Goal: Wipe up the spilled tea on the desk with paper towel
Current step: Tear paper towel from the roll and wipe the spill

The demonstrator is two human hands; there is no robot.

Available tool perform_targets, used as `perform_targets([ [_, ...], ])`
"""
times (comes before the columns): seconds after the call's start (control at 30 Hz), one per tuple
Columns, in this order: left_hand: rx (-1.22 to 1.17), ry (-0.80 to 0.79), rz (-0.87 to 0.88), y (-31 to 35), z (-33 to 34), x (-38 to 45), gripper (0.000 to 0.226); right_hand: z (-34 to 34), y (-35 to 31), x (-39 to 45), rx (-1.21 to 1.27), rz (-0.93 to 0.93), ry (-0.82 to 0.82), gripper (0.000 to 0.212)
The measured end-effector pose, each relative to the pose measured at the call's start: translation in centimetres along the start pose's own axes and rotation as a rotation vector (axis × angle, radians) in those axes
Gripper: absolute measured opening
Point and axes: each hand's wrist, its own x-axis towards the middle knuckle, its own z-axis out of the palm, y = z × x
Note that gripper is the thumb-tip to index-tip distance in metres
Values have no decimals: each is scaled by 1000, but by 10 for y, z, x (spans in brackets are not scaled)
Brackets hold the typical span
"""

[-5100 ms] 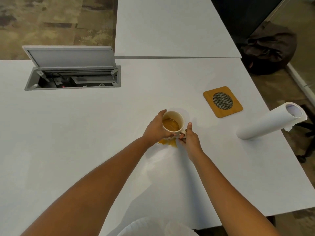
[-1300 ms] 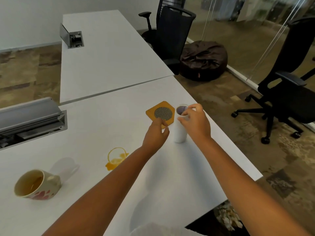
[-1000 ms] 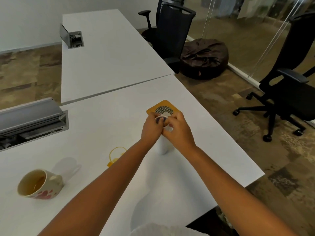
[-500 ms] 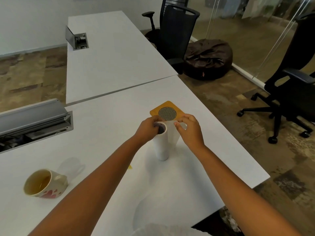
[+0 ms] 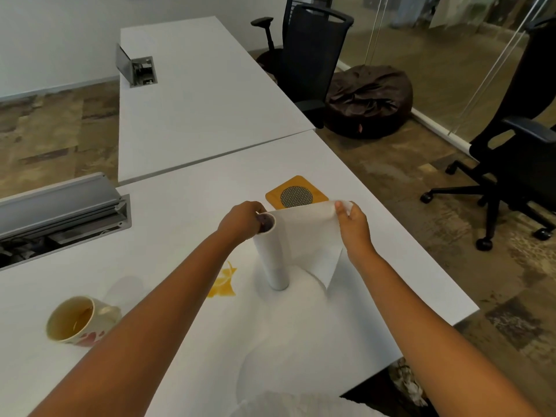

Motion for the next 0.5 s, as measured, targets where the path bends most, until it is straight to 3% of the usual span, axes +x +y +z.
perform_targets([
  [0.2,0,18,-39,-8,-8,-1,25,-5,1,1,32,69,10,44],
  [0.5,-2,74,39,0,-11,-4,36,-5,-7,-3,-3,18,6,42],
])
